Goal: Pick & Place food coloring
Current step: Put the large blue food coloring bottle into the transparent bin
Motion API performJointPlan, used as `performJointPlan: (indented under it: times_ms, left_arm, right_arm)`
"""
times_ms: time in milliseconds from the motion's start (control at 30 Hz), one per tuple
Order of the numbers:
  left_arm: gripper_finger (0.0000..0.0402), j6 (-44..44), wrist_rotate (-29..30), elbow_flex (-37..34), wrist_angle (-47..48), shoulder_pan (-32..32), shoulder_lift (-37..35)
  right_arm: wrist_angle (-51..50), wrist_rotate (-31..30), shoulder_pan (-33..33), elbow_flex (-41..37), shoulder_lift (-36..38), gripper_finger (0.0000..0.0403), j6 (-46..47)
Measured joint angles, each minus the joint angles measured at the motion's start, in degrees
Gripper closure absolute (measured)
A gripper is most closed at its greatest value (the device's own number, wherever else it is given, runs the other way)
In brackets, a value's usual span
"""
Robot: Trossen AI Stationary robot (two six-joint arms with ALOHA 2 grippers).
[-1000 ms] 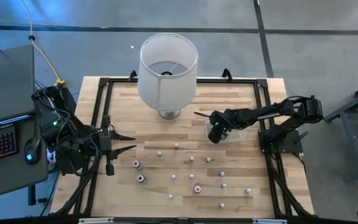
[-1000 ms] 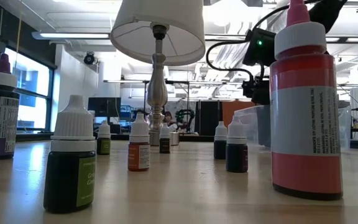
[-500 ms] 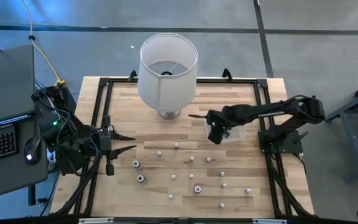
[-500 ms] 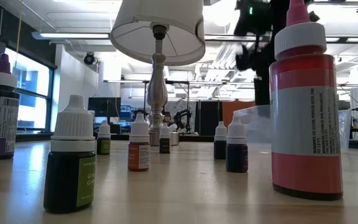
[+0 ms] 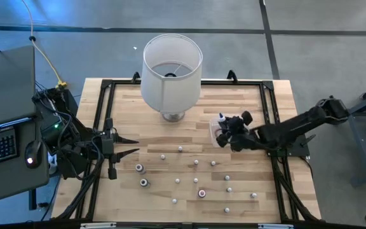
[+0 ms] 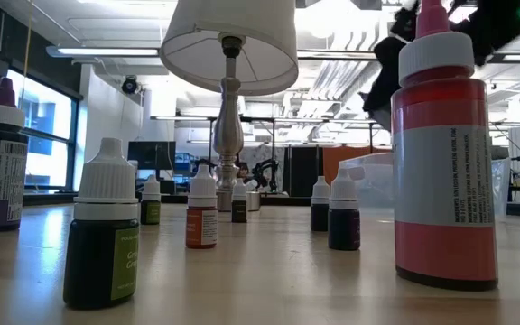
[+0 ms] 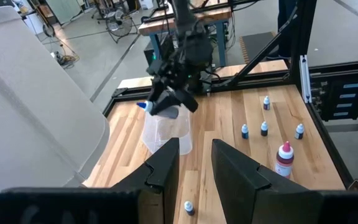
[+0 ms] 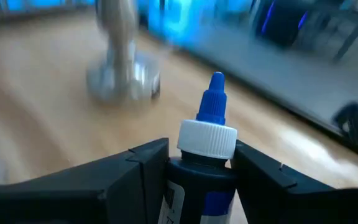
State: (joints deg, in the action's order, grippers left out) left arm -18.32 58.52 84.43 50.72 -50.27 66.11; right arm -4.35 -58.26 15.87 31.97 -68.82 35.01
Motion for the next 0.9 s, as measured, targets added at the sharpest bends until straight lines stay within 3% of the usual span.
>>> performJointPlan:
  times_ms: [133, 267, 500, 700, 900]
  left_arm:
    - [0.0309, 0.01, 0.00, -0.01, -0.01, 0.01, 0.00]
    - [0.0309, -0.07, 0.00, -0.01, -0.03, 0.00, 0.00]
    - [0.0309, -0.19, 0.05, -0.01, -0.05, -0.01, 0.00]
    - [0.0309, -0.19, 0.16, -0.01, -0.04, -0.01, 0.02]
    - [0.0309, -0.19, 0.11, -0.01, -0.17, -0.01, 0.04]
  right_arm:
    - [33.54, 1.41, 0.71, -11.35, -3.87, 0.0248, -15.61]
    - [50.16, 2.91, 0.62, -17.04, -9.10, 0.0248, -21.91]
    - [52.94, 11.27, -1.06, -15.26, -20.24, 0.0247, -23.22]
    - [52.58, -1.63, -1.40, -8.30, -27.41, 0.0247, -32.31]
    - [52.58, 3.66, -3.78, -6.26, -28.48, 0.0247, -36.17]
